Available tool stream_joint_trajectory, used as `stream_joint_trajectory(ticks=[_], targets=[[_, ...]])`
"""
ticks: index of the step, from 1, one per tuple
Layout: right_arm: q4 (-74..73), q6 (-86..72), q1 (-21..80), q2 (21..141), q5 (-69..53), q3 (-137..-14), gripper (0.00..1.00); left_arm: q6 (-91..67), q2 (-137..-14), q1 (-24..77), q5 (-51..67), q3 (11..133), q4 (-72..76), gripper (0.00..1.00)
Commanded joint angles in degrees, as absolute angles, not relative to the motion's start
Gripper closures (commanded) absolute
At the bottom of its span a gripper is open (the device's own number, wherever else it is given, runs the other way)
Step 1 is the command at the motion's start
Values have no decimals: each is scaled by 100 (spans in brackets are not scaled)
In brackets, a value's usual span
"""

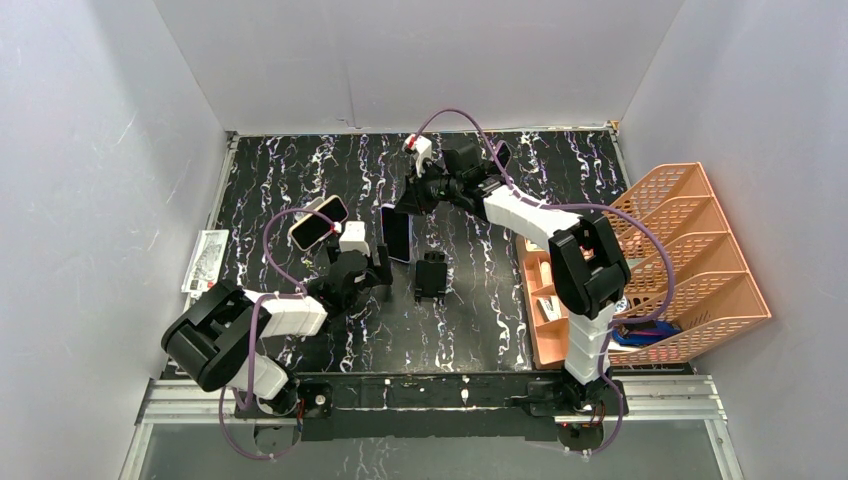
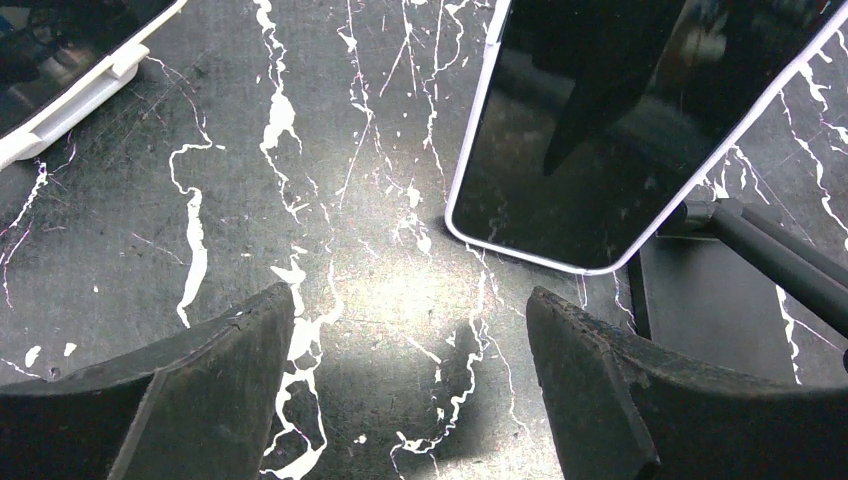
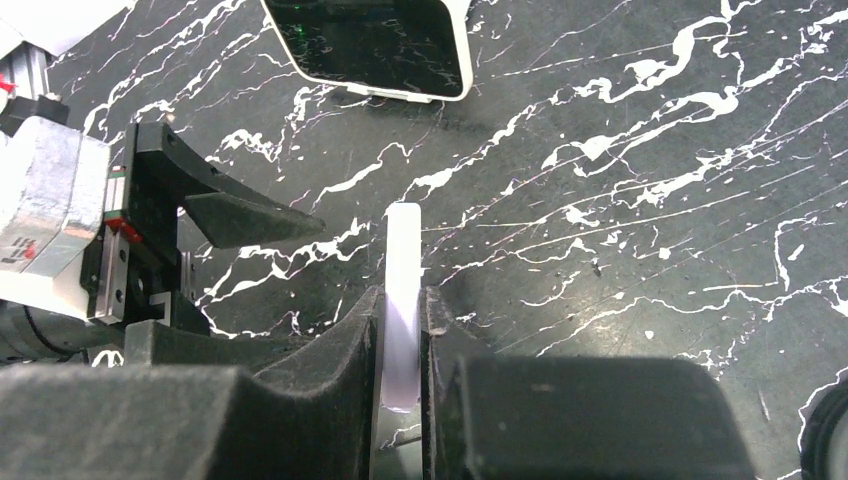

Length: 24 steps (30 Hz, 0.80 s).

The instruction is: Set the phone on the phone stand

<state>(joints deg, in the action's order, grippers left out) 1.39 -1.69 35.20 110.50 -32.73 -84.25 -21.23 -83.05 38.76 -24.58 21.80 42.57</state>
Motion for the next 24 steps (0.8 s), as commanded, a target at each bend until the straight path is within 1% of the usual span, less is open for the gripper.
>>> stream_joint_trajectory(ticks=[1,10,21,24], targets=[[521,-56,3618,10569,-3362,-8423,99,-2118,-8235,3895,-2632,2079,4337,17],[-230,261,3739,10575,-3500,-8573,99,-2137,-8201,3894,-2665,1975,4351,17],[-1022,687,3960,10767,-3140,-8802,98,-2150,-8146,3895,-2718,1869,4350,17],[-1346,807,3965,10958,-3114,-9035,86,-2145,-8138,3894,-2729,1863,4346,17]])
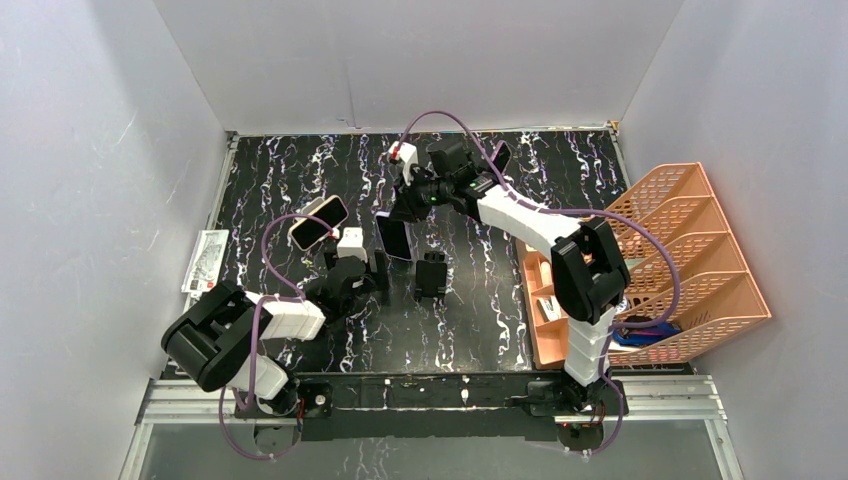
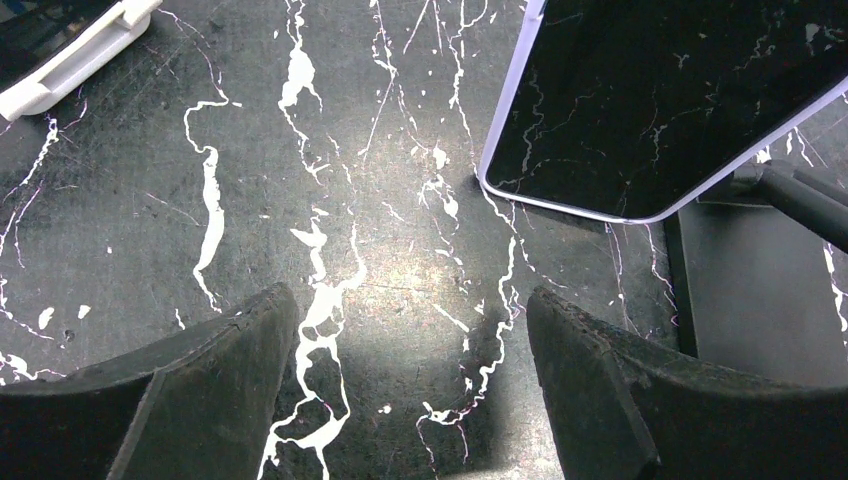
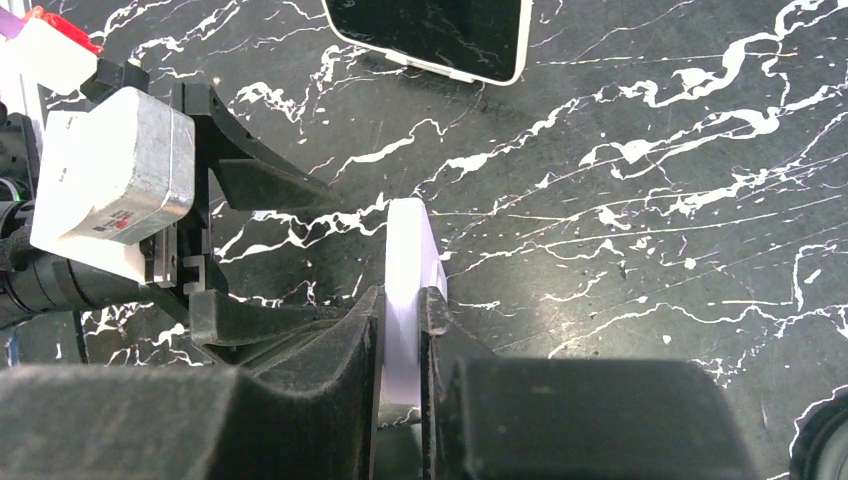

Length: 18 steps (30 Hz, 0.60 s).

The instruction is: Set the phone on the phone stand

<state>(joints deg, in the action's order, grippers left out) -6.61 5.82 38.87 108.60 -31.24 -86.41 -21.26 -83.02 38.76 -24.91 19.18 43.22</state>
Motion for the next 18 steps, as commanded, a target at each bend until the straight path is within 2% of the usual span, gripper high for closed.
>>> stream_joint_trajectory(ticks=[1,7,12,13,15,16,17,18], targets=[[-1433,828,3968,11018,-3114,-9090,83,-2145,-8139,3900,-2733,1859,4350,17],[-1620,893,4000,11191,-3107,-9176,71,-2145,-8130,3895,-2751,1837,4342,16],[-1701,931,4017,11262,-3142,-9210,53,-2145,-8164,3894,-2742,1837,4342,16],[-1714,947,4022,11279,-3151,-9211,52,-2145,-8171,3899,-2750,1837,4344,16],[-1721,950,4022,11314,-3166,-9215,61,-2145,-8174,3888,-2759,1837,4348,16],[-1743,942,4017,11338,-3176,-9226,69,-2145,-8174,3896,-2756,1837,4343,16],[-1779,953,4018,11360,-3206,-9249,82,-2145,-8166,3900,-2767,1830,4342,16],[-1814,973,4022,11382,-3224,-9279,86,-2145,-8165,3901,-2772,1828,4342,16]])
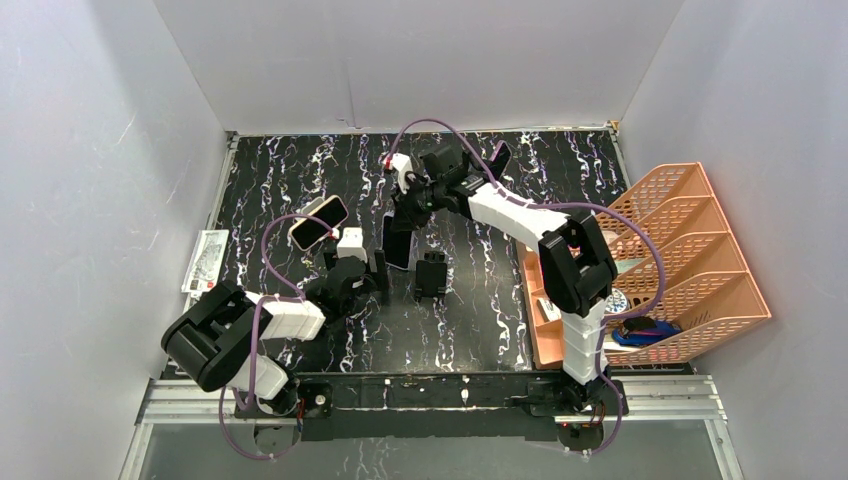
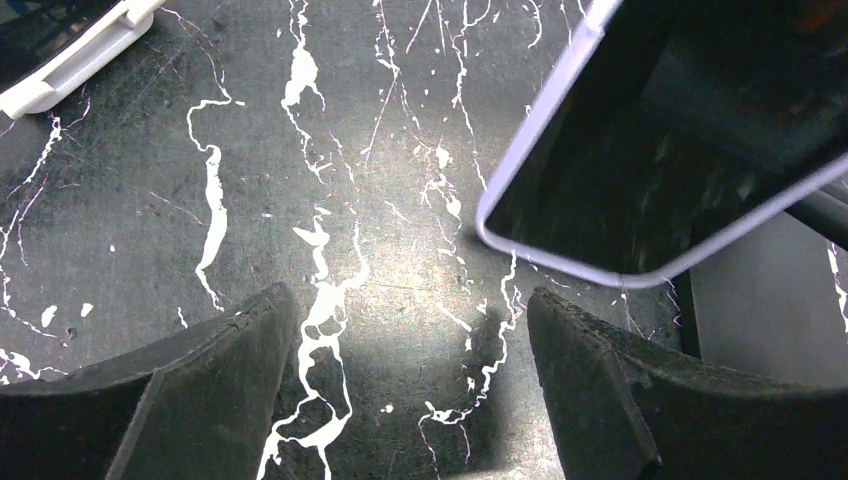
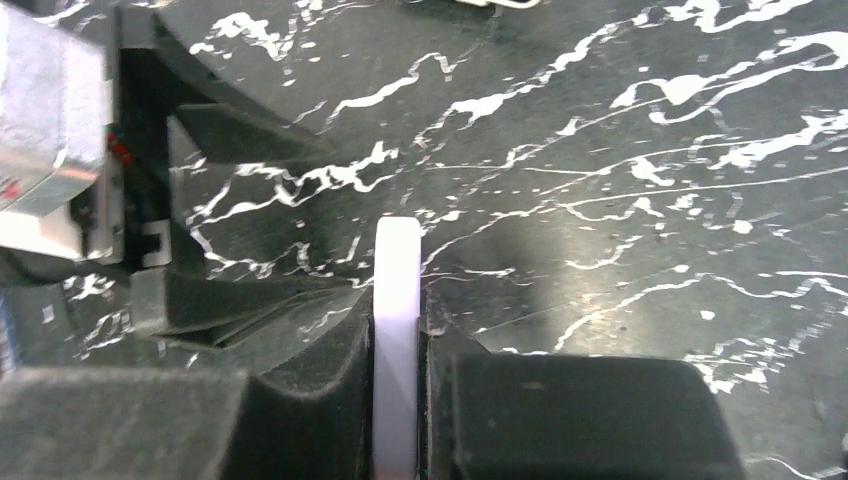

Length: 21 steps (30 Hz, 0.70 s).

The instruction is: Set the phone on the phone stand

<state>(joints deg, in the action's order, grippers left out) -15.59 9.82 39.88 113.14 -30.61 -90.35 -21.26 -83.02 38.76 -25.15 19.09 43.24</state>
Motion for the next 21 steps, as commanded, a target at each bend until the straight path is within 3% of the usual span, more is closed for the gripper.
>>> stream_joint_trajectory(ticks=[1,3,9,16,21], targets=[[-1826,966,4025,11396,-3223,-9281,88,-2145,-8158,3902,-2770,1828,4342,16],[-1837,976,4029,11408,-3220,-9282,99,-2145,-8152,3902,-2791,1815,4342,16],[-1559,853,4026,11302,-3021,-9156,99,-2145,-8134,3900,-2823,1780,4351,16],[403,167,3882,10463,-2340,-8187,99,-1966,-7757,3887,-2734,1734,4388,16],[1613,-477,3806,10062,-2241,-7647,99,-2035,-6995,3577,-1931,1727,4479,16]])
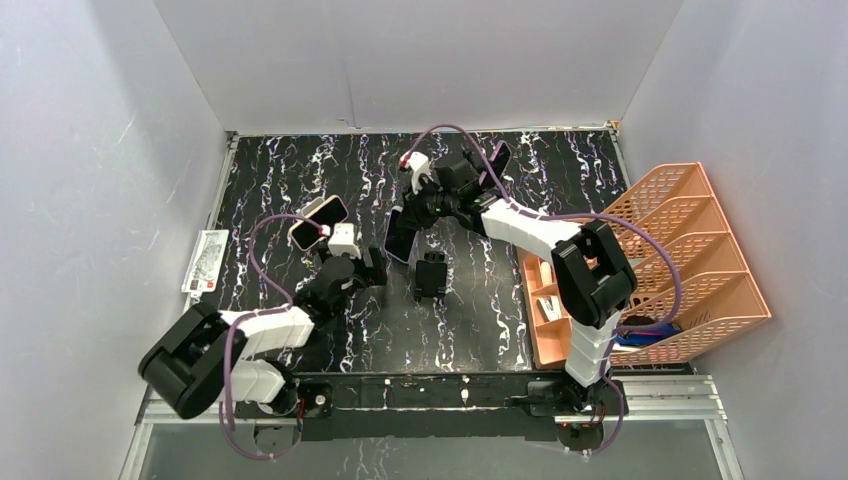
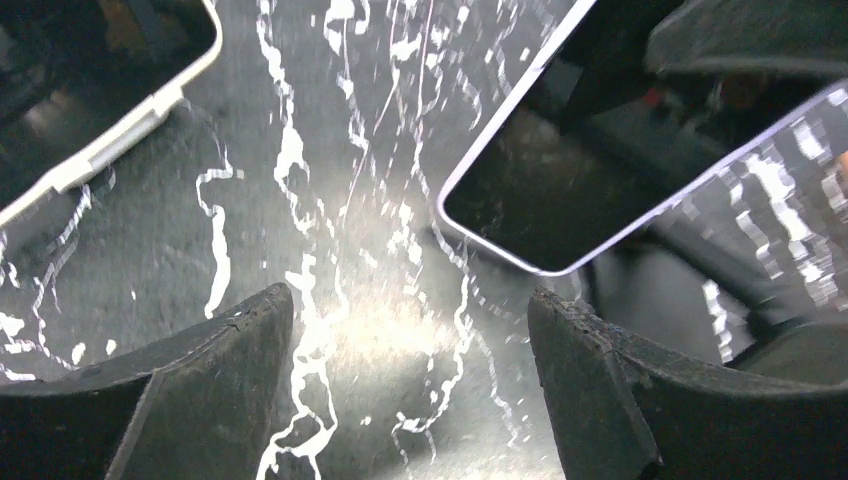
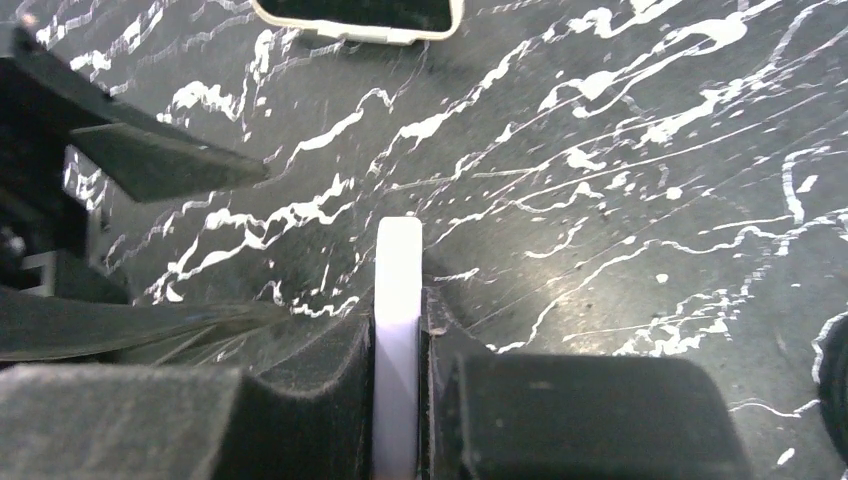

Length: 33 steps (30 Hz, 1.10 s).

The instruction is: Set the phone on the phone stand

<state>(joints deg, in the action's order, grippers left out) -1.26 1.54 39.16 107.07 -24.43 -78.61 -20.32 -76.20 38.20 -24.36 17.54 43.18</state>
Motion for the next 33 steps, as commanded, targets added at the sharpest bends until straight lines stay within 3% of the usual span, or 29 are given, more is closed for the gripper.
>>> stream_joint_trajectory(ticks=[1,5,14,25,28,33], targets=[[1844,-559,3806,9984,-2171,-7550,99,-2117,-6867,3440,-1632,1731,4517,16],[2422,-924,3756,9683,-1990,-7269,99,-2549,-6543,2888,-318,1746,4703,16],[3547,-1908,3448,8802,-2167,-6404,99,-3037,-6645,2734,1233,1811,5483,17],[3779,-2467,3271,8122,-3167,-5970,99,-3308,-6722,2568,1575,1638,6443,19],[3788,-2519,3250,7980,-3378,-5859,99,-3528,-6859,2462,1927,1679,6860,33],[3814,-2565,3230,7716,-3481,-5670,99,-3946,-7224,2393,2520,1782,7461,44]])
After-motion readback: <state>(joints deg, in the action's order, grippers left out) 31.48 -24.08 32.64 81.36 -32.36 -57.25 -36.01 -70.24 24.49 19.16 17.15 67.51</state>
